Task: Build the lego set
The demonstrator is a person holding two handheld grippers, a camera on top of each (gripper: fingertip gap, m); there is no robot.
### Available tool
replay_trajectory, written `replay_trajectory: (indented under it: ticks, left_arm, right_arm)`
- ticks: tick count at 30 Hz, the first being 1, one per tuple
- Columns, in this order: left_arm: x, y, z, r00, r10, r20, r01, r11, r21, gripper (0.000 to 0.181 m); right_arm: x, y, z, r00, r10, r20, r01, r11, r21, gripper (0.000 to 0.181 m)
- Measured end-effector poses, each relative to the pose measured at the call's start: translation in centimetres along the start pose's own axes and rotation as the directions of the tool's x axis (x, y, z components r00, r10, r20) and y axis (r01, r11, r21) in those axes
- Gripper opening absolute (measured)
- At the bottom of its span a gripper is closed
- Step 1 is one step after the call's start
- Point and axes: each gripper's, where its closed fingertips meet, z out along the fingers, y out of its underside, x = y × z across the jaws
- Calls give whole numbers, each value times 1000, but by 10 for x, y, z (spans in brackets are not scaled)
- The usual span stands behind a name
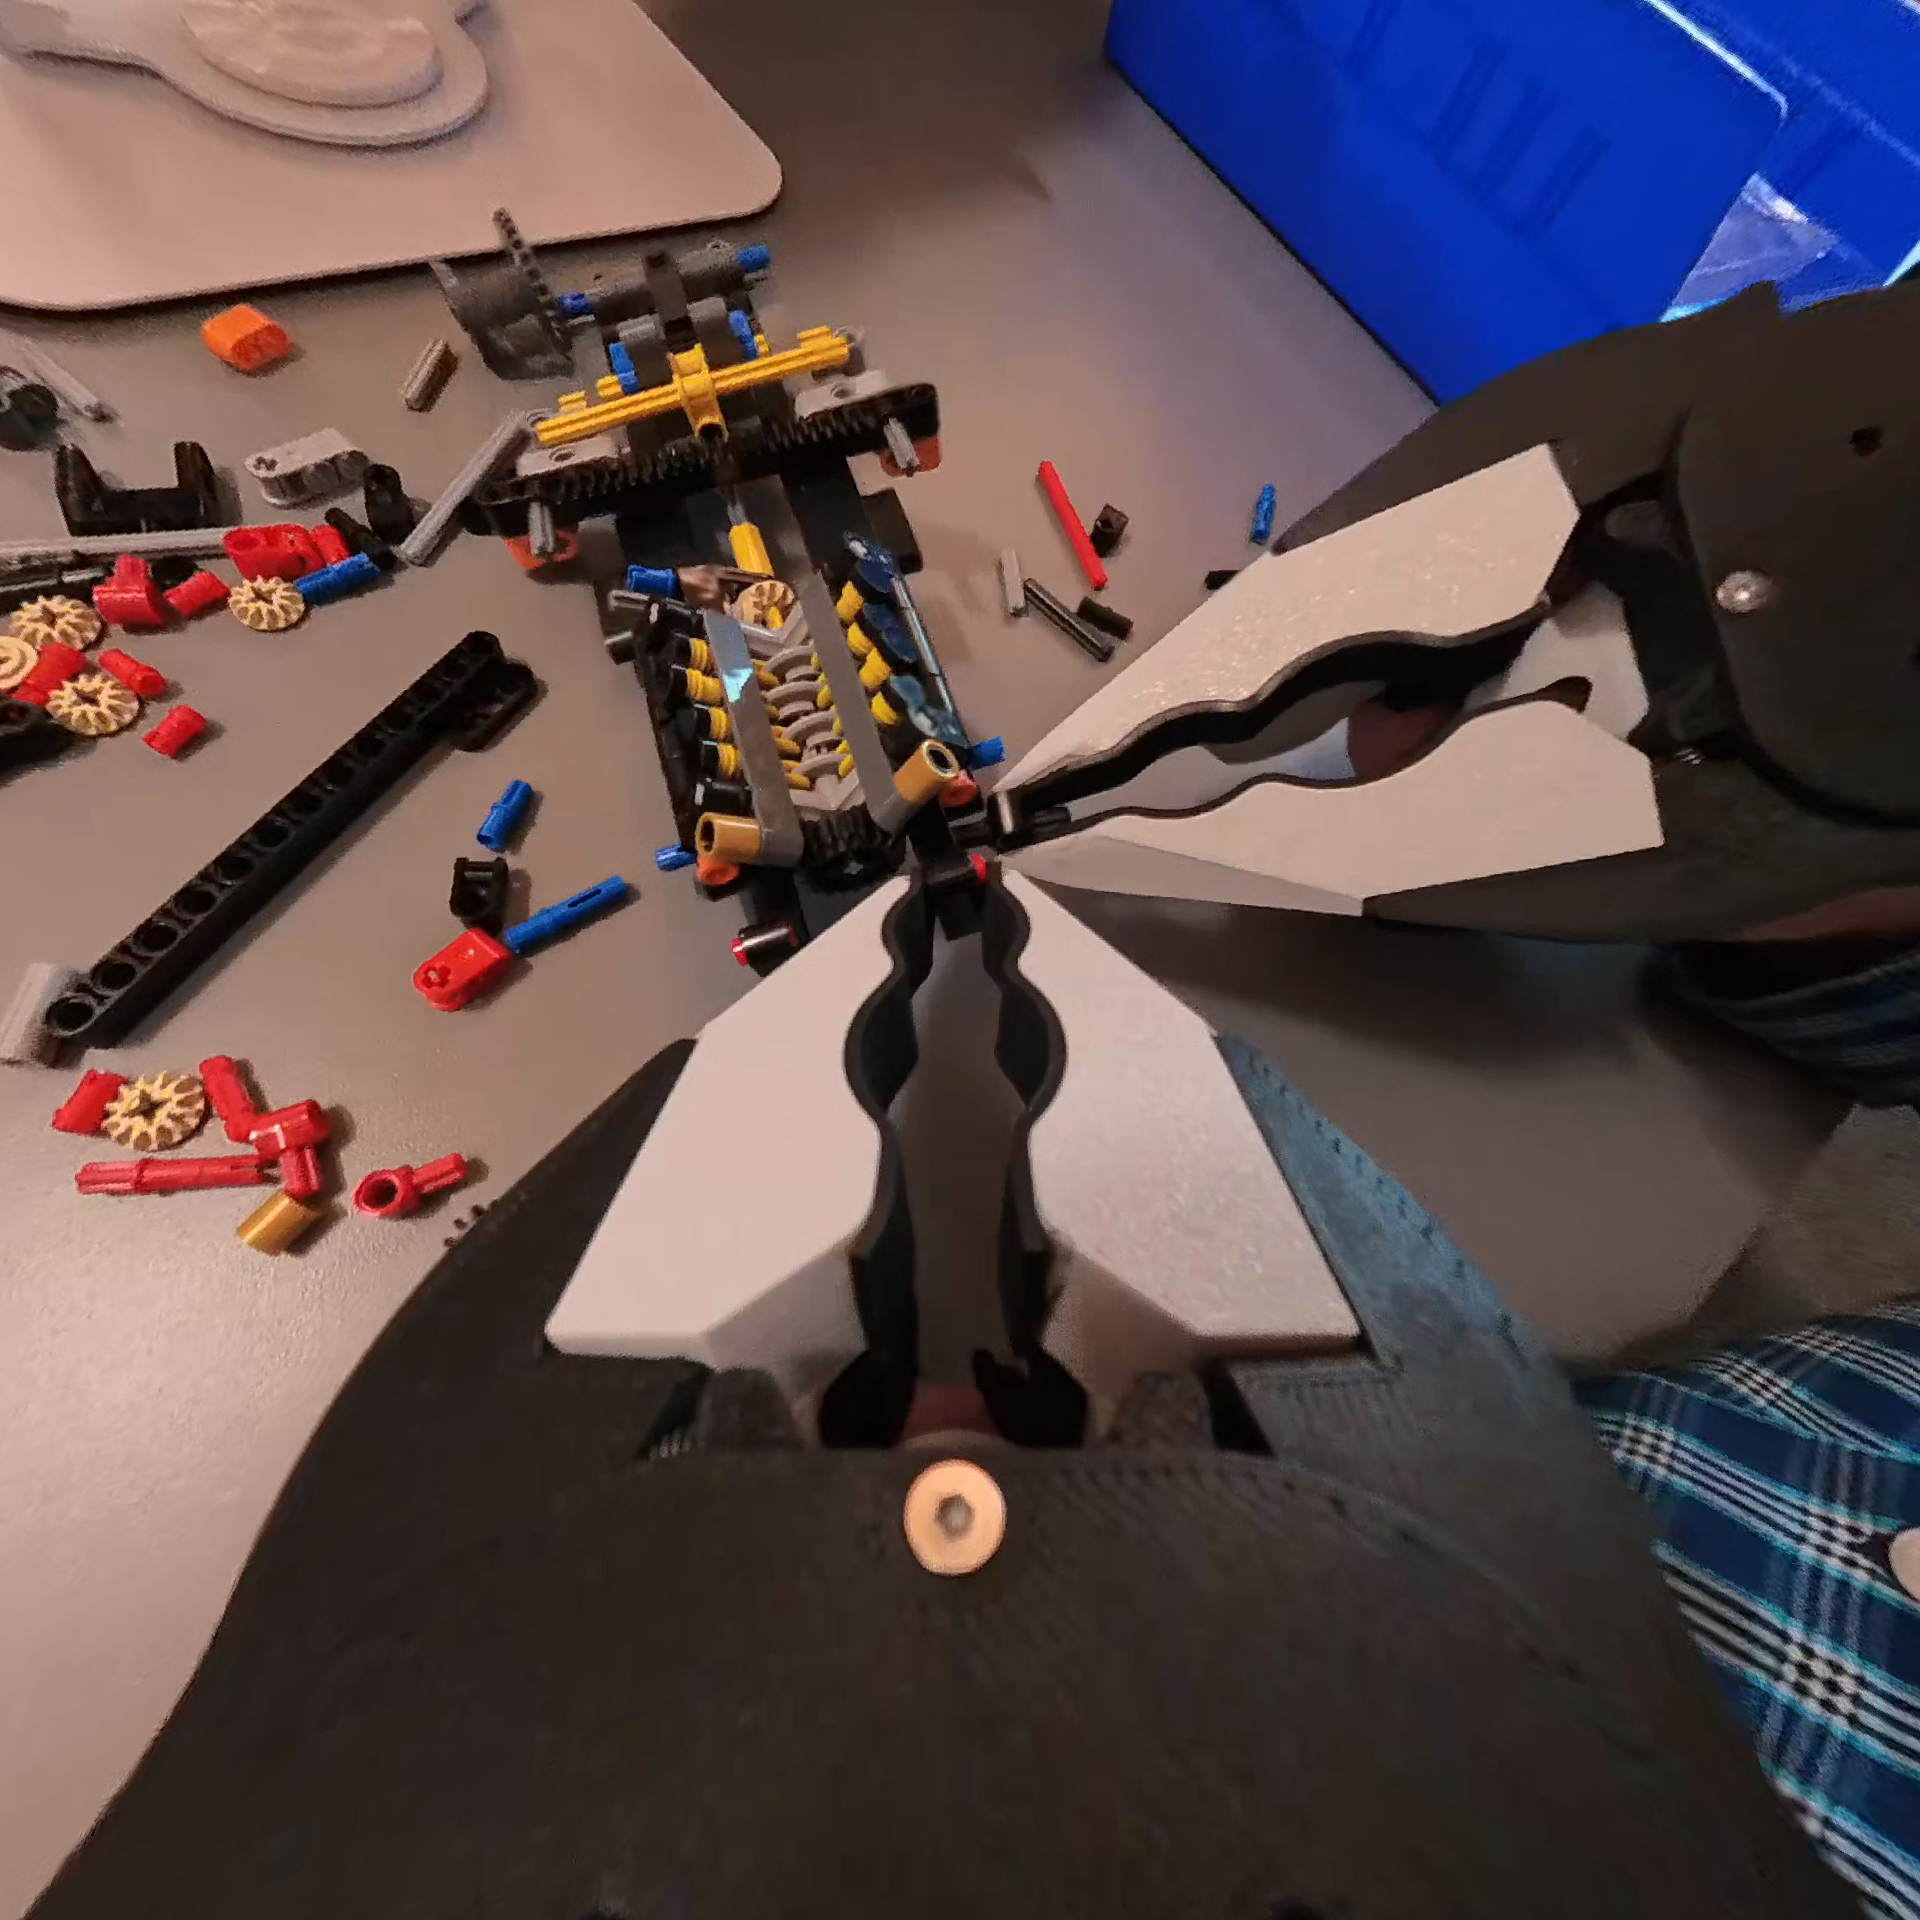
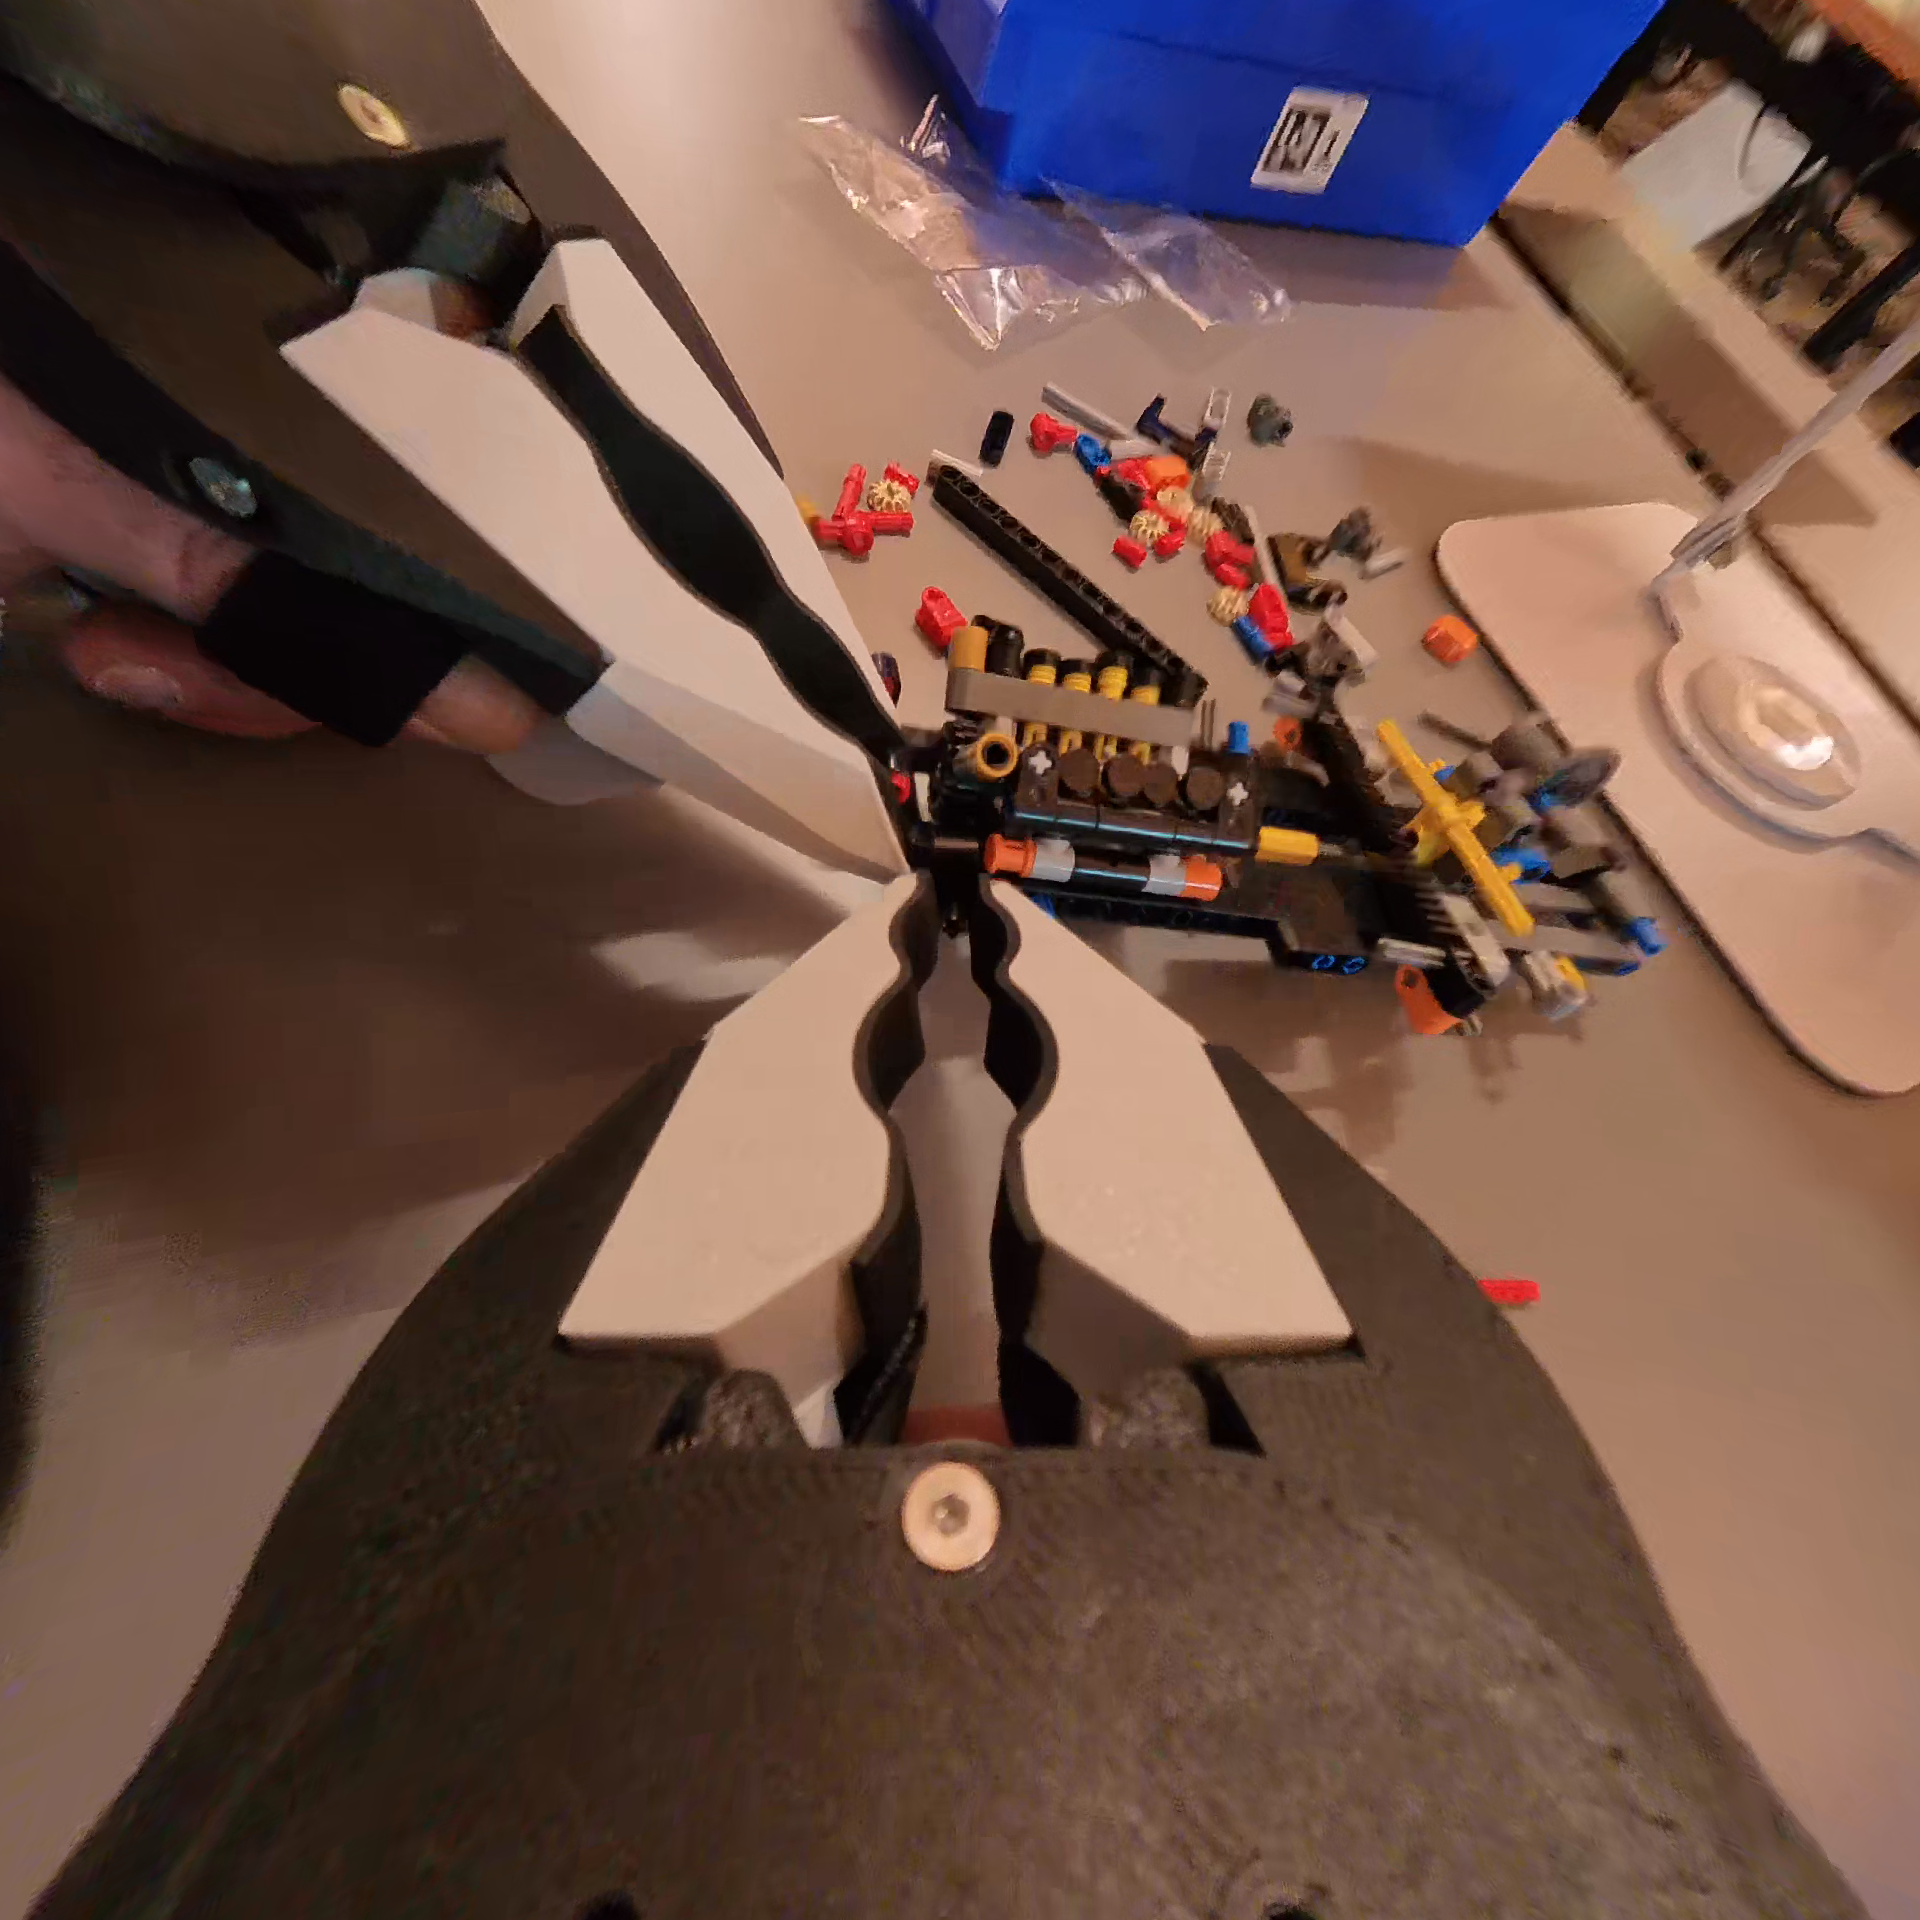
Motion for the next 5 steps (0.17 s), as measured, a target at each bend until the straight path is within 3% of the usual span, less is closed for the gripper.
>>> replay_trajectory:
  ticks: [1, 5]
  left_arm:
    - [1, 1, 0, 1000, 18, 3, -18, 1000, -6, 7]
    - [1, 1, 1, 997, 69, 19, -68, 998, -18, 7]
  right_arm:
    - [0, 0, 0, 1000, 27, 15, -27, 1000, 5, 3]
    - [0, 1, 1, 999, 46, 28, -46, 999, 5, 3]
